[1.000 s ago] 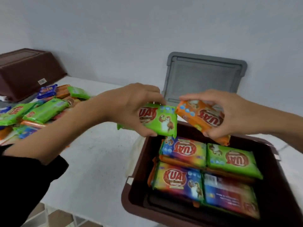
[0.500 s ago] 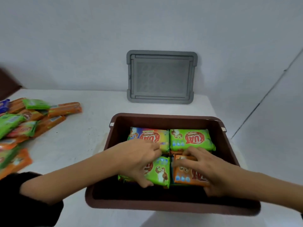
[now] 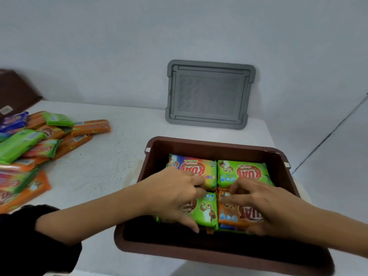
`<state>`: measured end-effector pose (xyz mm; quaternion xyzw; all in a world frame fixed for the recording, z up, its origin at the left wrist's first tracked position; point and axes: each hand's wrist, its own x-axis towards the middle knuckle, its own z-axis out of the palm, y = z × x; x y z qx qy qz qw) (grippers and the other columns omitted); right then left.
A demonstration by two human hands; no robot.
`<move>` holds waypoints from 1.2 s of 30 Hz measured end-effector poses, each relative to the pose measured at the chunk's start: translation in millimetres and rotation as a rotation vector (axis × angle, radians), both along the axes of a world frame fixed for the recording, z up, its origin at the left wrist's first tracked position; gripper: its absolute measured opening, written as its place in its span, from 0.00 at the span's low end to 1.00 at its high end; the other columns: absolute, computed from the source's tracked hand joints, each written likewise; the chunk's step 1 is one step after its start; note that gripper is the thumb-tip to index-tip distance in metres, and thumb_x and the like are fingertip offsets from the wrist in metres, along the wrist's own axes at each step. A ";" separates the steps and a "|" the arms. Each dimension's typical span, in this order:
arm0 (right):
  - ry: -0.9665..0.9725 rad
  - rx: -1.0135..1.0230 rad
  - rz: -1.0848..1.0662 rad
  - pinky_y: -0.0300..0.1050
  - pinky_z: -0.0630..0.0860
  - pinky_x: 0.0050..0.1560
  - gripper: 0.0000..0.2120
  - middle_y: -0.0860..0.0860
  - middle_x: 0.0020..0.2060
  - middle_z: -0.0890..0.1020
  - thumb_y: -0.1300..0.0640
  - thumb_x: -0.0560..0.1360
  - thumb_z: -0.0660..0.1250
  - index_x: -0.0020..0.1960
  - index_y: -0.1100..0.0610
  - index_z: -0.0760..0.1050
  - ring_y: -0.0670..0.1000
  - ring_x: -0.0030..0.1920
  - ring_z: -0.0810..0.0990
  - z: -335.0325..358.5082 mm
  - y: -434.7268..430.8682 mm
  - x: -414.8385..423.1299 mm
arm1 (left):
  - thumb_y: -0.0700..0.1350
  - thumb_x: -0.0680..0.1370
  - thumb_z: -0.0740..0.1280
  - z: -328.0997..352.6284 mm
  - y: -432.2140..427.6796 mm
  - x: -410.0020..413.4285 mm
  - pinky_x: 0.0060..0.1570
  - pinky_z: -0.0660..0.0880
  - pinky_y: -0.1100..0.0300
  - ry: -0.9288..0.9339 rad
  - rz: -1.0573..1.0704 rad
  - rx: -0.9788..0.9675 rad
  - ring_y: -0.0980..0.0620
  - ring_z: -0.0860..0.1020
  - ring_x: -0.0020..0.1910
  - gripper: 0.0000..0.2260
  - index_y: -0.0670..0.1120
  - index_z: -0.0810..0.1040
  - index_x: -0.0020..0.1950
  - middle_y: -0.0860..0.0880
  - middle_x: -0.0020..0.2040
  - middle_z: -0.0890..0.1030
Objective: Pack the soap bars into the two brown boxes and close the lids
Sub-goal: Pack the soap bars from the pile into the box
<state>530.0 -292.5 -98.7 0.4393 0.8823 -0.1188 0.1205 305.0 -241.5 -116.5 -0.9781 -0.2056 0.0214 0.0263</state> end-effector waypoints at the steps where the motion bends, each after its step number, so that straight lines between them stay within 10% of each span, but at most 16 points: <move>1: 0.018 -0.008 -0.013 0.37 0.68 0.64 0.30 0.39 0.65 0.62 0.43 0.73 0.65 0.72 0.36 0.56 0.41 0.65 0.63 6.2 5.4 -1.2 | 0.70 0.70 0.57 6.3 1.6 -2.2 0.29 0.75 0.62 -0.028 0.017 -0.039 0.54 0.80 0.45 0.30 0.49 0.79 0.58 0.53 0.52 0.79; 6: 0.247 0.029 -0.019 0.35 0.70 0.58 0.23 0.34 0.56 0.68 0.38 0.69 0.63 0.61 0.26 0.60 0.35 0.57 0.69 42.6 41.0 -18.9 | 0.66 0.72 0.57 42.0 26.3 -33.8 0.31 0.60 0.75 -0.286 0.192 0.023 0.60 0.77 0.45 0.23 0.54 0.79 0.57 0.57 0.53 0.79; 18: 0.488 -0.019 0.295 0.38 0.67 0.52 0.24 0.48 0.56 0.75 0.50 0.72 0.69 0.61 0.33 0.64 0.47 0.55 0.73 38.7 149.2 -212.4 | 0.52 0.76 0.66 40.4 17.4 -246.0 0.48 0.69 0.60 -0.399 1.150 0.082 0.47 0.76 0.54 0.14 0.47 0.79 0.58 0.48 0.55 0.79; 28: 0.259 0.059 0.480 0.52 0.68 0.62 0.34 0.56 0.65 0.67 0.41 0.70 0.69 0.72 0.48 0.61 0.57 0.66 0.64 -54.9 173.5 -410.4 | 0.58 0.69 0.71 -51.8 -35.1 -360.7 0.72 0.54 0.46 -0.390 1.747 -0.291 0.42 0.50 0.75 0.45 0.48 0.48 0.77 0.44 0.76 0.51; 36: 0.575 0.225 0.417 0.48 0.71 0.56 0.23 0.55 0.56 0.69 0.40 0.67 0.71 0.50 0.57 0.74 0.54 0.59 0.68 -76.2 190.3 -444.5 | 0.64 0.71 0.65 -88.7 -36.6 -393.2 0.73 0.52 0.45 -0.333 1.805 -0.294 0.43 0.56 0.74 0.41 0.48 0.52 0.76 0.45 0.76 0.56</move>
